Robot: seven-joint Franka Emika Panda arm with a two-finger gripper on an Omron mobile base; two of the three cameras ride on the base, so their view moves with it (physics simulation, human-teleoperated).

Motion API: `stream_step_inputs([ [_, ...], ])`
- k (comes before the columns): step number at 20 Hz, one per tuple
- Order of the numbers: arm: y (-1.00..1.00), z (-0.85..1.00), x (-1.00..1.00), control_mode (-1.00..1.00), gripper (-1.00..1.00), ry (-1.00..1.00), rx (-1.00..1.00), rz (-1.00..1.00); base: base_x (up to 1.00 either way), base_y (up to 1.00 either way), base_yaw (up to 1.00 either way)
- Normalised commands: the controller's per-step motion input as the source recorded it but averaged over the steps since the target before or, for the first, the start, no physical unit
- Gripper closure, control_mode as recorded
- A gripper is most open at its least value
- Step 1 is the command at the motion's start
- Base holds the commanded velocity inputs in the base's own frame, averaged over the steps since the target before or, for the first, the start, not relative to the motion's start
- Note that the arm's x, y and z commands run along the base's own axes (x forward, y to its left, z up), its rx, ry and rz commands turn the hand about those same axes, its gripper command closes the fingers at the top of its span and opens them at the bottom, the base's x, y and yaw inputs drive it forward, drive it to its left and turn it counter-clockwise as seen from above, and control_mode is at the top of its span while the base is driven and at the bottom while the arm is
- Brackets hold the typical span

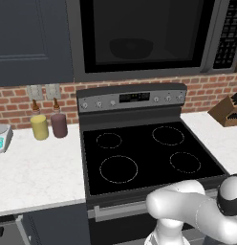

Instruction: Open the microwave, place the bowl with waffle inside the microwave, then close the microwave door and turn it on.

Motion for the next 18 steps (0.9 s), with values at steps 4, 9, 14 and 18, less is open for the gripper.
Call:
stream_step_inputs([
  [4, 0.07, -0.06, 0.27, -1.00, -1.00, 0.00, 0.00, 0.00, 0.00, 0.00, 0.00],
  [9, 0.00, -0.06, 0.34, -1.00, -1.00, 0.00, 0.00, 0.00, 0.00, 0.00, 0.00],
  [14, 0.01, -0.08, 0.23, -1.00, -1.00, 0.00, 0.00, 0.00, 0.00, 0.00, 0.00],
  [18, 0.03, 0.00, 0.21, -1.00, -1.00, 0.00, 0.00, 0.00, 0.00, 0.00, 0.00],
])
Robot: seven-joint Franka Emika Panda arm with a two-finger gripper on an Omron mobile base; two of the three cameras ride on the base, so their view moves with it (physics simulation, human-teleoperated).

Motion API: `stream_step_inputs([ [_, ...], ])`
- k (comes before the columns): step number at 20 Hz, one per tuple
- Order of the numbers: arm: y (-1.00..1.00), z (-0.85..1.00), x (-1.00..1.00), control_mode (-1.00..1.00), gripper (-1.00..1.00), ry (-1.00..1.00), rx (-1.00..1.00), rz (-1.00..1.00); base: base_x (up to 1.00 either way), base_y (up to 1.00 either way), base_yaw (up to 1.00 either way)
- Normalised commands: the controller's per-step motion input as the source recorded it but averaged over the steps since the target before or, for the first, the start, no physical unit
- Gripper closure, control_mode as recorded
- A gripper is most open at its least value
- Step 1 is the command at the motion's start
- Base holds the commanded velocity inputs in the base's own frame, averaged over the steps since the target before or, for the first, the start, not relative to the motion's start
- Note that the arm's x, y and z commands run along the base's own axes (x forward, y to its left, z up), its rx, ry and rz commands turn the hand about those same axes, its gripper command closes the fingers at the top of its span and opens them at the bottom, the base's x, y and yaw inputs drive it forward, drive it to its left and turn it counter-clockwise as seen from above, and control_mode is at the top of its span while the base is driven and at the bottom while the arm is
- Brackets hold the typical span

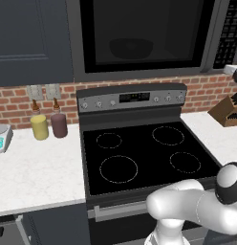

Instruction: Open the microwave, place the bowl with waffle inside the microwave, then close the microwave door and turn it on.

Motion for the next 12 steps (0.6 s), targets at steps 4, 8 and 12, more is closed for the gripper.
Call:
stream_step_inputs([
  [4, 0.00, 0.01, 0.09, -1.00, -1.00, 0.00, 0.00, 0.00, 0.00, 0.00, 0.00],
  [8, 0.01, 0.04, 0.05, -1.00, -1.00, 0.00, 0.00, -0.01, 0.00, 0.00, 0.00],
  [12, 0.04, 0.02, 0.04, -1.00, -1.00, 0.00, 0.00, -0.01, 0.00, 0.00, 0.00],
])
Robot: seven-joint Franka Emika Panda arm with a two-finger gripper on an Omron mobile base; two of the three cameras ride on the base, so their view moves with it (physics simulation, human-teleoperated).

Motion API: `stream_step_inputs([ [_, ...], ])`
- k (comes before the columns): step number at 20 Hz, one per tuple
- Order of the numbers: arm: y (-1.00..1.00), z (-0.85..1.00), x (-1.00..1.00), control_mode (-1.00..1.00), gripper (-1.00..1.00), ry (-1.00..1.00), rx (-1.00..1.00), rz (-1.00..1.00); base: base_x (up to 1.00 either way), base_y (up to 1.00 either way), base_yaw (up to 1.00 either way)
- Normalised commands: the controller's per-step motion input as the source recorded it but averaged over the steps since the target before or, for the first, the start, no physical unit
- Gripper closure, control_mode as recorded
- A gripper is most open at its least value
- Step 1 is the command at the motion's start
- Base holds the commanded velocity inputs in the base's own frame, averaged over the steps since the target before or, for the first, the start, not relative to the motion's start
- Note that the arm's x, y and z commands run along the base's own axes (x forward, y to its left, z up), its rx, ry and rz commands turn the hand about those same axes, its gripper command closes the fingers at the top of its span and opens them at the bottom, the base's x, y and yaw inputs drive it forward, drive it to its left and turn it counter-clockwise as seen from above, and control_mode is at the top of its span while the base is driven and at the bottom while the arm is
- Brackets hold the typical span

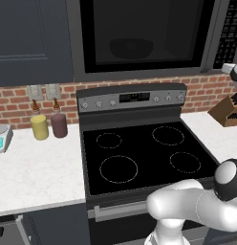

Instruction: Open the microwave, place the bowl with waffle inside the microwave, then close the microwave door and turn it on.

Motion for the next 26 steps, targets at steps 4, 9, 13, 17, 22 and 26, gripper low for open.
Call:
stream_step_inputs([
  [4, 0.03, 0.05, 0.05, -1.00, -1.00, 0.00, 0.00, -0.01, 0.00, 0.00, 0.00],
  [9, 0.04, 0.12, 0.07, -1.00, -1.00, 0.00, 0.00, -0.01, 0.00, 0.00, 0.00],
  [13, 0.03, 0.07, 0.11, -1.00, -1.00, 0.00, 0.00, 0.00, 0.00, 0.00, 0.00],
  [17, 0.01, 0.01, 0.13, -1.00, -1.00, 0.00, 0.00, 0.00, 0.00, 0.00, 0.00],
  [22, 0.04, -0.02, 0.15, -1.00, -1.00, 0.00, 0.00, 0.00, 0.00, 0.00, 0.00],
  [26, 0.11, -0.08, 0.18, -1.00, -1.00, 0.00, 0.00, 0.00, 0.00, 0.00, 0.00],
])
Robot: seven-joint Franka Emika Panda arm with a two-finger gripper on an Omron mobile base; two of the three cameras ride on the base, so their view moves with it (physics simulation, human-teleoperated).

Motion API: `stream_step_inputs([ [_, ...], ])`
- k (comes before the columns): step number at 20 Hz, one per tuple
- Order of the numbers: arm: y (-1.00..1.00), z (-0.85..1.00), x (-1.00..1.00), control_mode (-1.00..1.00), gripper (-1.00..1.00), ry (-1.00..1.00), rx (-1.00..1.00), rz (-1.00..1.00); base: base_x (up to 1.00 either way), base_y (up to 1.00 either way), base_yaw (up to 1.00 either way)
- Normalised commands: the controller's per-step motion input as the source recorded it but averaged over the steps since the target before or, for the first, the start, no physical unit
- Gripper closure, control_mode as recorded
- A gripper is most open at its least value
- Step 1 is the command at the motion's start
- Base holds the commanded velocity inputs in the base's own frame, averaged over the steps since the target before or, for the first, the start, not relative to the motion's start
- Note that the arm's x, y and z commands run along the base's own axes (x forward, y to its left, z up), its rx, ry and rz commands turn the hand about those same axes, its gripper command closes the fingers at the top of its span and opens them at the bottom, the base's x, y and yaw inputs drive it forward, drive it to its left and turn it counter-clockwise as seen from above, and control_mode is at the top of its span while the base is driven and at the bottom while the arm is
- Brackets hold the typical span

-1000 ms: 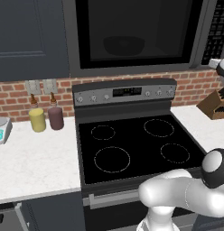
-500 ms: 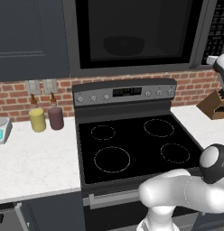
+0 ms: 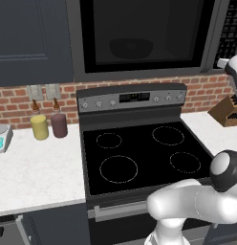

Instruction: Open the microwave, place the bowl with waffle inside the microwave, then close the microwave door and turn it on.

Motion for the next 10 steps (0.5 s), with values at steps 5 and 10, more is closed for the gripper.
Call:
stream_step_inputs([
  [5, 0.21, -0.16, 0.05, -1.00, -1.00, 0.00, -0.01, 0.00, 0.00, 0.00, 0.00],
  [10, 0.23, -0.15, 0.02, -1.00, -1.00, 0.00, 0.00, 0.00, 0.00, 0.00, 0.00],
])
